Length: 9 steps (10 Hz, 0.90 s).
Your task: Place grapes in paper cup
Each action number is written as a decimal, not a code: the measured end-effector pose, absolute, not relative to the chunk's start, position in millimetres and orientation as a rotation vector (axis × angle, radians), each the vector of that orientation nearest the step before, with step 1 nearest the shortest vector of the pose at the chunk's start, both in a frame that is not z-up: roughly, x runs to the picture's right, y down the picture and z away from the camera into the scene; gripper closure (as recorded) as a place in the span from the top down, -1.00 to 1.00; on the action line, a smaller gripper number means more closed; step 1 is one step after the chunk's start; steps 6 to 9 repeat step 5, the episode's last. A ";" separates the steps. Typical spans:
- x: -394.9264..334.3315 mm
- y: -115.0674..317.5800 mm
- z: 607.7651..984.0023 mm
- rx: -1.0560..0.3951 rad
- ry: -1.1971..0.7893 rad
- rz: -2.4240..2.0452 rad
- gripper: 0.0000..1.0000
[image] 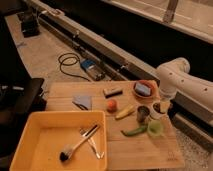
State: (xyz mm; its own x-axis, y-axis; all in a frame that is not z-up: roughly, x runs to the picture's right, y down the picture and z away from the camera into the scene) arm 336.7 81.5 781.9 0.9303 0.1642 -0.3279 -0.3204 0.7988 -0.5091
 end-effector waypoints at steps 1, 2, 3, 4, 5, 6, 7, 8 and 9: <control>337.1 80.1 779.5 -0.588 0.278 0.263 0.42; 336.1 79.3 777.8 -0.586 0.277 0.260 0.42; 335.3 78.6 777.9 -0.583 0.275 0.260 0.42; 334.9 78.1 778.1 -0.581 0.274 0.260 0.42; 334.2 77.7 778.4 -0.581 0.273 0.259 0.42; 334.2 77.7 778.4 -0.581 0.273 0.259 0.42; 334.2 77.7 778.4 -0.581 0.273 0.259 0.42; 334.2 77.7 778.4 -0.581 0.273 0.259 0.42; 334.2 77.7 778.4 -0.581 0.273 0.259 0.42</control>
